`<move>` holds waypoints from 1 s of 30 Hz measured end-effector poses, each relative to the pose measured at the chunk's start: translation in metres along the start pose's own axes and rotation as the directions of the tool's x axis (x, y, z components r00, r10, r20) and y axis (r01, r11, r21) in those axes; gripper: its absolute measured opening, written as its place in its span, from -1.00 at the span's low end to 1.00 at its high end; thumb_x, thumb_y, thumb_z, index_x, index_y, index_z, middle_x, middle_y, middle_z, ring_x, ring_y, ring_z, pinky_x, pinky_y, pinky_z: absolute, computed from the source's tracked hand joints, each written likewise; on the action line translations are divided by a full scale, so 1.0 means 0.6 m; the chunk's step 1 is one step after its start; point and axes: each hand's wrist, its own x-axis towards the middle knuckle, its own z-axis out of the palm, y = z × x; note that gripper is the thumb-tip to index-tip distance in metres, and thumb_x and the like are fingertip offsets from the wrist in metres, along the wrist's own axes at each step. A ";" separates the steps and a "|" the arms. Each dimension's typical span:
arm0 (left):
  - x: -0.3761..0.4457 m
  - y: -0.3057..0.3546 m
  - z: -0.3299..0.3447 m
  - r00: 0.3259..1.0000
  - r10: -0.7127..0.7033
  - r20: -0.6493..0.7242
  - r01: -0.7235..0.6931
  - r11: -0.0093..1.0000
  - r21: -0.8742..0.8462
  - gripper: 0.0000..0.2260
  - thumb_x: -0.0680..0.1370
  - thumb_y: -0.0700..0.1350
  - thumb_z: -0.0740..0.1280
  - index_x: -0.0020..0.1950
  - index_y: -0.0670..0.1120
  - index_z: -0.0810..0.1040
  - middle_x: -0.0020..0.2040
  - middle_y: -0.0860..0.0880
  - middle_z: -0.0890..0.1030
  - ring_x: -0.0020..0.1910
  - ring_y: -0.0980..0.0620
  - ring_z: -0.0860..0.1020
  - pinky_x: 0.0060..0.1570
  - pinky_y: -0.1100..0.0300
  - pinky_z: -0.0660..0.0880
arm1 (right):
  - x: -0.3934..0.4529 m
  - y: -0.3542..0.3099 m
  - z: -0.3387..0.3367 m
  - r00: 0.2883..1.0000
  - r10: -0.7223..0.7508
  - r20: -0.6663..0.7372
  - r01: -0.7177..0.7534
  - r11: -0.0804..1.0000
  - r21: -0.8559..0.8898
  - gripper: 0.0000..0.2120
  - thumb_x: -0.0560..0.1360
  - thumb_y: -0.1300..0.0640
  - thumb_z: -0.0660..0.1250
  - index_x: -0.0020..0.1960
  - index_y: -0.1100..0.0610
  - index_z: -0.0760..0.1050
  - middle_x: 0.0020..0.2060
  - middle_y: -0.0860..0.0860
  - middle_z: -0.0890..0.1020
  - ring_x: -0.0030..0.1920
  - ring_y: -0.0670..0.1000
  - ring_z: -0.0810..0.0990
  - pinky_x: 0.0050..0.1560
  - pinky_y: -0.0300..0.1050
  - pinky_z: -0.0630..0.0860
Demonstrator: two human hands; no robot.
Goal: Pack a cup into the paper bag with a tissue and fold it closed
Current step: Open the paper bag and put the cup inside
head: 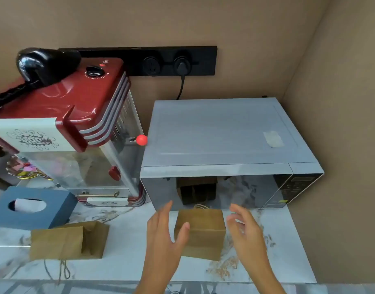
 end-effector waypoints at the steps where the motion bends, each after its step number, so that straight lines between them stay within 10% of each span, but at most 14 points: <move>1: 0.005 -0.003 0.006 0.997 -0.065 0.038 0.067 0.997 -0.040 -0.44 0.50 0.25 0.27 0.47 0.25 0.21 0.40 0.09 0.40 0.35 0.16 0.26 0.24 0.21 0.28 | 0.011 0.007 0.005 0.997 0.082 0.012 -0.083 0.993 0.078 -0.79 0.60 0.12 0.24 0.20 -0.07 0.49 0.13 -0.11 0.61 0.13 -0.08 0.57 0.10 -0.24 0.46; 7: 0.015 -0.012 0.020 0.954 -0.233 0.189 0.253 0.964 -0.087 -0.53 0.52 0.03 0.41 0.41 0.07 0.42 0.21 0.01 0.56 0.13 0.02 0.50 0.03 0.23 0.44 | 0.047 0.027 0.021 0.904 0.397 0.157 -0.427 0.830 0.359 -0.74 0.65 0.25 0.14 0.06 0.16 0.62 -0.09 0.17 0.73 -0.03 0.15 0.69 0.07 0.01 0.58; 18: 0.017 0.015 0.014 0.990 -0.090 0.107 0.100 0.991 -0.089 -0.48 0.47 -0.20 0.49 0.34 0.18 0.45 0.09 0.15 0.41 0.01 0.48 0.41 0.01 0.44 0.35 | 0.006 0.002 -0.011 0.867 0.232 0.441 -0.460 0.714 0.529 -0.70 0.63 0.07 0.20 0.03 0.17 0.68 -0.07 0.21 0.71 -0.25 0.06 0.61 -0.56 -0.20 0.23; 23: 0.014 0.024 0.021 0.998 0.036 0.046 -0.041 0.992 0.120 -0.46 0.48 -0.07 0.48 0.40 0.13 0.35 0.20 0.12 0.38 0.13 0.06 0.40 0.05 0.15 0.47 | -0.012 -0.013 -0.015 0.854 0.090 0.512 -0.374 0.790 0.485 -0.65 0.49 -0.09 0.36 0.01 0.21 0.64 -0.16 0.15 0.59 -0.19 0.10 0.51 -0.40 -0.10 0.40; 30: -0.004 0.053 0.019 0.921 -0.181 0.345 0.292 0.907 -0.305 -0.31 0.39 0.31 0.39 0.44 0.17 0.27 0.25 0.11 0.48 0.14 0.07 0.58 0.15 0.02 0.58 | -0.034 -0.028 0.002 0.844 0.036 0.535 -0.339 0.808 0.482 -0.60 0.42 0.00 0.49 0.24 0.02 0.60 0.01 0.10 0.73 -0.03 0.08 0.71 -0.28 -0.09 0.62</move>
